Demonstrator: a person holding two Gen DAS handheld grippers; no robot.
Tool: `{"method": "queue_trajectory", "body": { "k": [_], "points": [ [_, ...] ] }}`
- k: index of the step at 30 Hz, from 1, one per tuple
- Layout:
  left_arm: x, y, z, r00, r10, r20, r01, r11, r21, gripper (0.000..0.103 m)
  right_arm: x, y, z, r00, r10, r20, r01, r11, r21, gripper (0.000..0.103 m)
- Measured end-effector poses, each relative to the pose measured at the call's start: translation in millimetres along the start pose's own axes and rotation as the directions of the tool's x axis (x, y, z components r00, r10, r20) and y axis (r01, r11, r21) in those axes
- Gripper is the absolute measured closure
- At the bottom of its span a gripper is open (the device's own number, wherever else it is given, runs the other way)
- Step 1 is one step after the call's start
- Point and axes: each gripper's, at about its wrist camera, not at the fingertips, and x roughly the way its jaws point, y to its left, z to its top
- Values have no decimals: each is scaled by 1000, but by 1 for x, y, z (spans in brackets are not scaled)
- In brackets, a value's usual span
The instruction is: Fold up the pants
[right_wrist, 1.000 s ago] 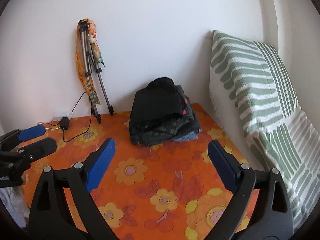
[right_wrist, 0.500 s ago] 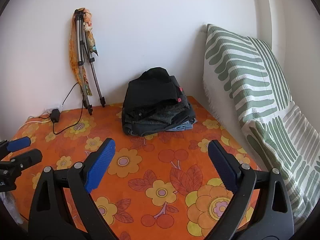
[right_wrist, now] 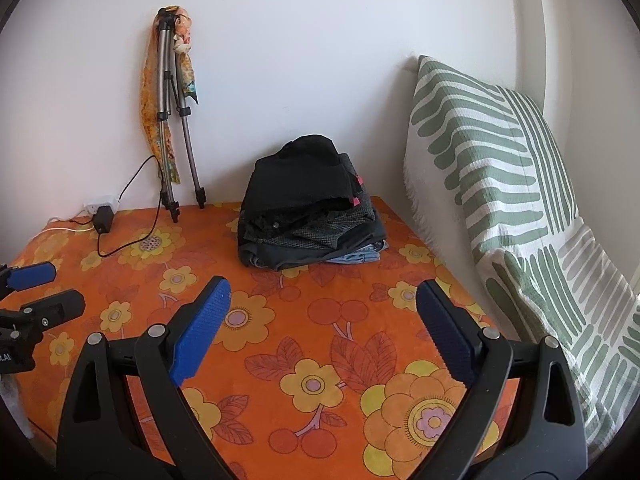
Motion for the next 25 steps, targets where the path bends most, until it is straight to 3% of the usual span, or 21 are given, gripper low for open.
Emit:
{"method": "queue_trajectory", "body": {
  "k": [25],
  "points": [
    [-5,-6,-3,1000,24,17,-25,999,30,22,-3,-1,-1,1000,-1,2,1,1000,2,7]
  ]
}}
